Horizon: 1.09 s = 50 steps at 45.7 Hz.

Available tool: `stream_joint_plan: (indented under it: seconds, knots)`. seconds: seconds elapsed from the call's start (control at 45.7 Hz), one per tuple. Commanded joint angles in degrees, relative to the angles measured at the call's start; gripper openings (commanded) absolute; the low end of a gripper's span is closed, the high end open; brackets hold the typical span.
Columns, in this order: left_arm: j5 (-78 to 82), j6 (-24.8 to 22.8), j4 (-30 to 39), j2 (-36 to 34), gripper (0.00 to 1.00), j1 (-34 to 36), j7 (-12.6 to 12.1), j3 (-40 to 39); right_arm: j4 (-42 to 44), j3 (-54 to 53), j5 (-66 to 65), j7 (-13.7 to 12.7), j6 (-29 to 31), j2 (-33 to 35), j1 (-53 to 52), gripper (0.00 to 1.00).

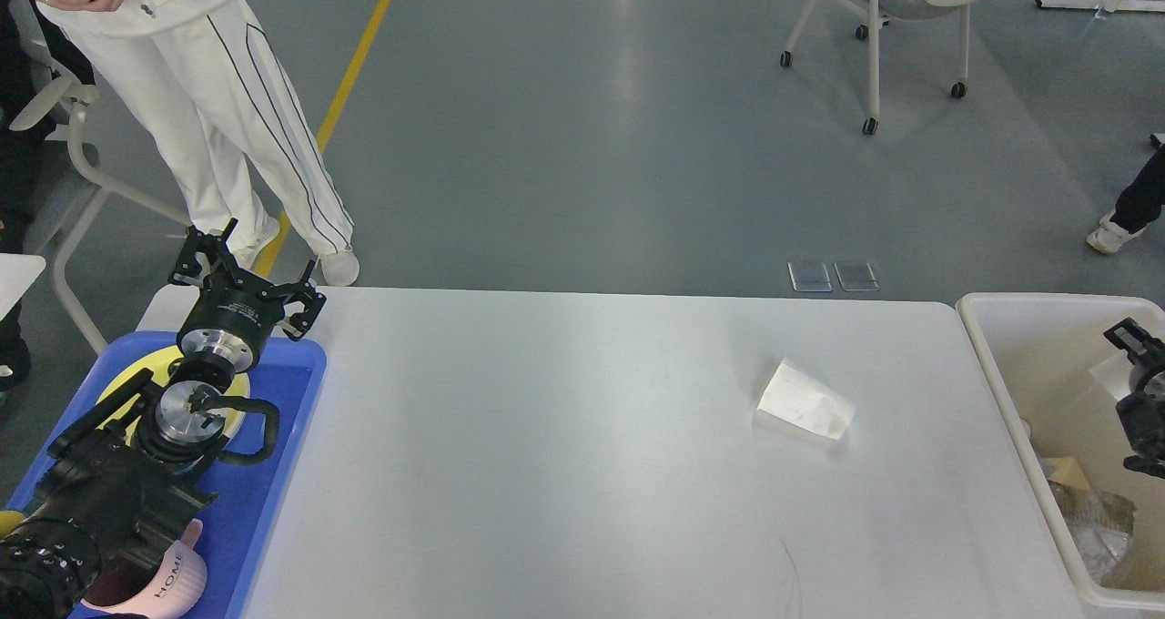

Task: Tidy desktop
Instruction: 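Raise the right arm back over the table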

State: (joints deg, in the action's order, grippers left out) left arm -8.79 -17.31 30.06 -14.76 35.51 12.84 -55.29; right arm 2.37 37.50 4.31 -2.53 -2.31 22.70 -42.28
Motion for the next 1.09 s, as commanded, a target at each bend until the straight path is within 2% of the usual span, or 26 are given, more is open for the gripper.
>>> stream_joint_plan:
  seconds: [0.0,0.306,0.459,0.656,0.787,0.897,0.919,0.941,1.006,1.072]
  knots:
    - [-0.09,0.00,0.00,0.00,0.98,0.00,-0.01,0.00,0.09,0.12,0.00,-0.01,0.02,-0.28,-0.35,1.00]
    - [-0.09,0.00,0.00,0.00,0.98,0.00,-0.01,0.09,-0.70,1.44,-0.18,-0.28,2.04,-2.48,-6.85,1.00]
    - [-0.09,0.00,0.00,0.00,0.98,0.00,-0.09,0.09,-2.19,3.37,-0.88,-0.45,7.49,-2.57,-13.26,1.00]
    - [-0.09,0.00,0.00,0.00,0.98,0.00,-0.01,0.09,-8.95,6.71,-1.05,0.16,15.05,-2.39,-25.39,1.00]
    - [-0.09,0.00,0.00,0.00,0.98,0.00,-0.01,0.09,-21.41,9.79,-2.46,0.34,19.00,-2.31,-32.94,1.00]
    - [-0.09,0.00,0.00,0.00,0.98,0.00,-0.01,0.00,-42.05,9.70,-5.44,0.25,21.91,0.06,-44.18,1.00]
    - [-0.09,0.00,0.00,0.00,0.98,0.00,-0.01,0.00,-50.88,9.61,-7.10,0.16,21.91,0.59,-48.82,1.00]
    - [-0.09,0.00,0.00,0.00,0.98,0.00,-0.01,0.09,-54.80,9.70,-8.08,0.16,22.00,0.42,-51.04,1.00]
    - [-0.09,0.00,0.00,0.00,0.98,0.00,-0.01,0.09,-61.94,10.14,-9.14,0.25,23.05,-0.54,-56.06,1.00]
    - [-0.09,0.00,0.00,0.00,0.98,0.00,-0.01,0.00,-65.29,10.40,-9.67,0.25,25.24,-0.99,-59.66,1.00]
